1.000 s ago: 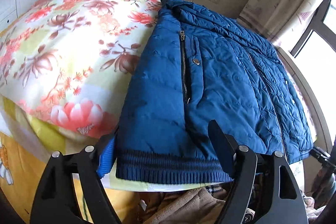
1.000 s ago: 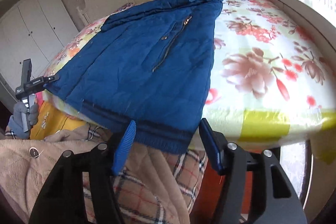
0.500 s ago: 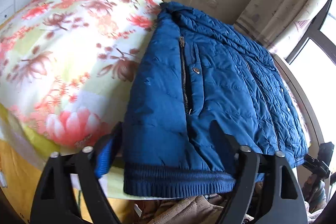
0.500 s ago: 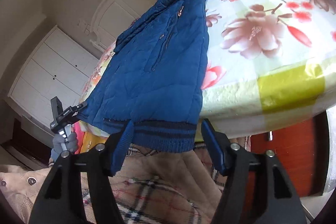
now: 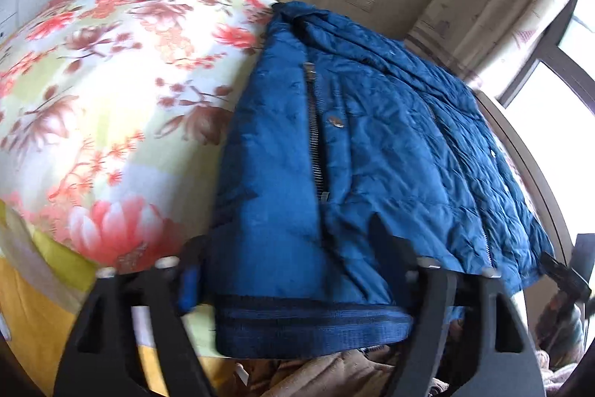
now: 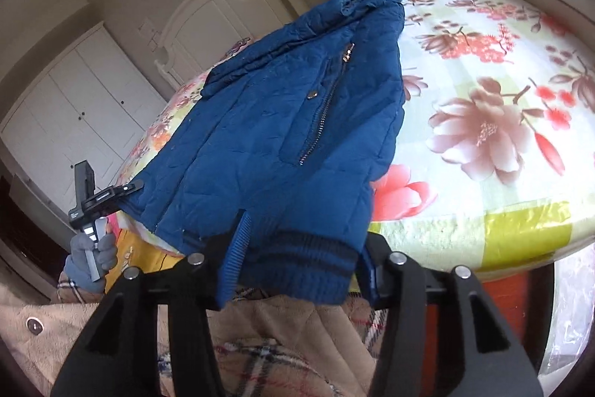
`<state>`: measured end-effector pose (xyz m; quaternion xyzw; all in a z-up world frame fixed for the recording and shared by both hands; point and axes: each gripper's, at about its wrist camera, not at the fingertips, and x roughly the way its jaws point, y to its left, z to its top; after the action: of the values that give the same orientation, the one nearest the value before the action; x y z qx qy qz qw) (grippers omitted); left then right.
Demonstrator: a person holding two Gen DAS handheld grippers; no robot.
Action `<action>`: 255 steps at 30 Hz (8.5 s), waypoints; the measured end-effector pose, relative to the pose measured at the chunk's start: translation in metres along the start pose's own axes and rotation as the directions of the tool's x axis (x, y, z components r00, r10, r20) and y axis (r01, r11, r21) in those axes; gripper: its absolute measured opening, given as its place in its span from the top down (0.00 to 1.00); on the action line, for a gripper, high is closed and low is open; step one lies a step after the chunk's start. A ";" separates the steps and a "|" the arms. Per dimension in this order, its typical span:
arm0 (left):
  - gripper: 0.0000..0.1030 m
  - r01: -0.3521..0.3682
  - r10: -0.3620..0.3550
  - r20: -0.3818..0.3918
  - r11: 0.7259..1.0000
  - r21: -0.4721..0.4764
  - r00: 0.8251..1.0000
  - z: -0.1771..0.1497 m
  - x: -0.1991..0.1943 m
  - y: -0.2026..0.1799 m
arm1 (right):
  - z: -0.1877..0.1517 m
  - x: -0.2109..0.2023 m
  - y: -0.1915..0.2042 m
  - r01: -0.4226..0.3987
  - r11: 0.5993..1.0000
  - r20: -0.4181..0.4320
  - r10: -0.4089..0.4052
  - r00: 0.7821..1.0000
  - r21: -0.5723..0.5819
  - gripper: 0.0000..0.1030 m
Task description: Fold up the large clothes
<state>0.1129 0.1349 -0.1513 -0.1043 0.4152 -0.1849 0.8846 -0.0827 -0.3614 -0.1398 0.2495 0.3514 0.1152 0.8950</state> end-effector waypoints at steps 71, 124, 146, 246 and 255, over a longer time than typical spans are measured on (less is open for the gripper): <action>0.42 0.154 -0.151 -0.205 0.988 -0.001 0.967 0.223 0.145 0.039 | 0.257 0.160 -0.073 0.143 0.974 -0.124 -0.166 0.978 -0.173 0.30; 0.11 -0.333 0.323 0.332 0.943 -0.029 0.886 0.252 0.078 -0.048 | 0.298 0.119 -0.011 0.386 0.916 0.151 -0.368 0.917 -0.114 0.26; 0.08 -0.206 0.245 -0.074 0.916 0.344 0.967 0.232 0.245 -0.166 | 0.264 0.322 0.094 0.303 0.785 -0.125 -0.431 0.894 -0.541 0.48; 0.05 -0.199 0.196 0.033 0.959 0.202 0.980 0.203 0.156 -0.132 | 0.230 0.193 0.061 0.413 0.846 0.042 -0.424 0.905 -0.338 0.28; 0.04 -0.208 0.213 0.011 0.940 0.269 0.977 0.140 0.166 -0.149 | 0.188 0.228 0.088 0.360 0.804 -0.015 -0.415 0.910 -0.473 0.22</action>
<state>0.2827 -0.0650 -0.1272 0.0633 0.4033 -0.1446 0.9013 0.2099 -0.2686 -0.1058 -0.0540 0.4094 0.0242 0.9104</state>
